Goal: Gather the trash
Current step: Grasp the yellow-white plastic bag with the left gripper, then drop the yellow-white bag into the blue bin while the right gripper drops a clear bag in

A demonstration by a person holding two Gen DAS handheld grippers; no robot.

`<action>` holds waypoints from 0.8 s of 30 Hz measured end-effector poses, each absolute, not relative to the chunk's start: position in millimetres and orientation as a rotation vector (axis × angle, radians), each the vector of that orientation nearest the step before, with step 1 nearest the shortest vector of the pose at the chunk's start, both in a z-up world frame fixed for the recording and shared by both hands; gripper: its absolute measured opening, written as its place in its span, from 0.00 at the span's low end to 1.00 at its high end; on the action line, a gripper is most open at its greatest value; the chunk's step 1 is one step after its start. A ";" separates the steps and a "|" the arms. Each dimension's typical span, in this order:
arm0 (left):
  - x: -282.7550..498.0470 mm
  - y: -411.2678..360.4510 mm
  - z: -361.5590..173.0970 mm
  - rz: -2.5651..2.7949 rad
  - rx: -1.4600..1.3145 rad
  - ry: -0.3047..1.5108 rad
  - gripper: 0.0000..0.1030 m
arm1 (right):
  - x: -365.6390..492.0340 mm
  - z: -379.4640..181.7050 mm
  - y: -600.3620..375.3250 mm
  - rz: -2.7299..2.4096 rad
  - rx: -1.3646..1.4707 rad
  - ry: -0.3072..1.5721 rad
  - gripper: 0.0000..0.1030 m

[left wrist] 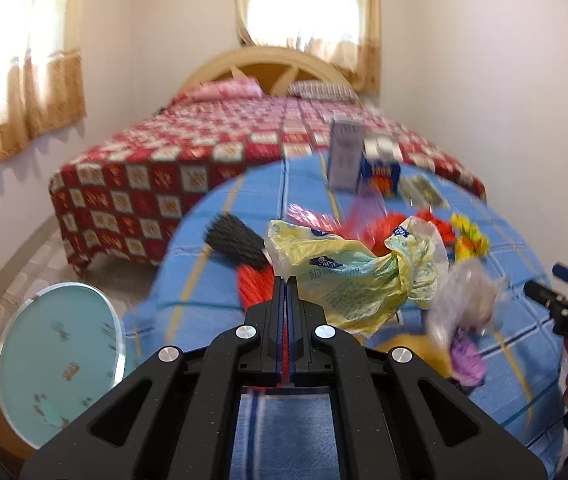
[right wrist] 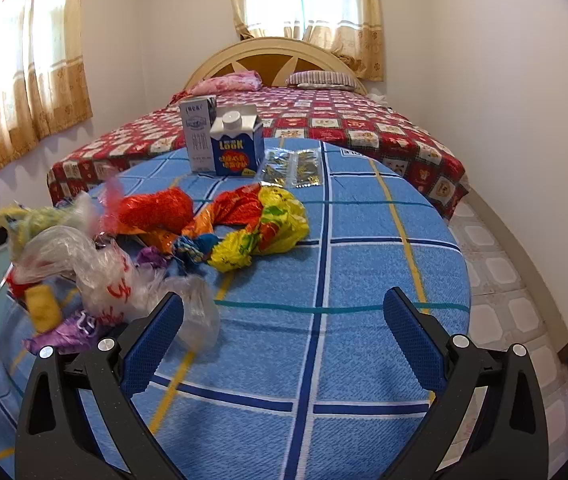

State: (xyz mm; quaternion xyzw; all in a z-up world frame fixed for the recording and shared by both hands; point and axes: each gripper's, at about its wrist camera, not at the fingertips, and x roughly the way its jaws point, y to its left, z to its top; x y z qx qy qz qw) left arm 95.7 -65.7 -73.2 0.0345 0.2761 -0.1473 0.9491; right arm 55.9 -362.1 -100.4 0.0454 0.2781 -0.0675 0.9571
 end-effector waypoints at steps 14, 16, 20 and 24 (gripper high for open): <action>73.4 -24.7 -52.8 -0.198 0.088 0.546 0.01 | 77.1 -101.9 -328.8 -0.002 0.044 0.611 0.92; 72.7 -16.6 -55.4 -0.184 0.091 0.555 0.01 | 81.4 -104.4 -324.9 0.023 0.042 0.629 0.82; 72.1 -6.4 -61.5 -0.167 0.090 0.577 0.01 | 88.9 -111.8 -321.3 0.094 0.073 0.683 0.54; 72.2 -1.1 -64.3 -0.157 0.089 0.586 0.01 | 90.9 -115.8 -317.2 0.154 0.092 0.718 0.36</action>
